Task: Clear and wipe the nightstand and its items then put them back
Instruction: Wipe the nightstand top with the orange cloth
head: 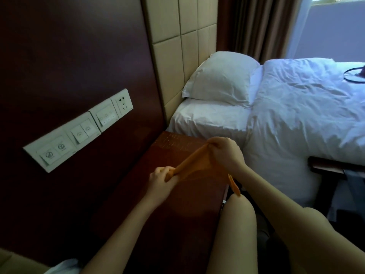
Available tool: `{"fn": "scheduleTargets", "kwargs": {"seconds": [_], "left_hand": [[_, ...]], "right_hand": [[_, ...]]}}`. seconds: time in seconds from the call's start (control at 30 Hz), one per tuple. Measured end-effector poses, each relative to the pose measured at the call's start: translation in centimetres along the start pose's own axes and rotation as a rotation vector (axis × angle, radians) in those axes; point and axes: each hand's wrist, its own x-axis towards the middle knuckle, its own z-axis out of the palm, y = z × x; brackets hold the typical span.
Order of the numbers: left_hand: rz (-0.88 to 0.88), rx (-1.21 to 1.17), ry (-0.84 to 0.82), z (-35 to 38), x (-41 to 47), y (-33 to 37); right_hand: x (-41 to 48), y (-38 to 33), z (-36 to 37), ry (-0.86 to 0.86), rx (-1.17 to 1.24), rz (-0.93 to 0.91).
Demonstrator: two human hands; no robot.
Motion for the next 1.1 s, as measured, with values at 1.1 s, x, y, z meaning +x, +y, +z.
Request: {"fn": "scheduleTargets", "kwargs": {"seconds": [1.1], "left_hand": [[-0.338,-0.559,-0.016,6.5,6.8,2.5]], "right_hand": [[2.3,8.0,5.0,-0.435,0.154,0.112]]}}
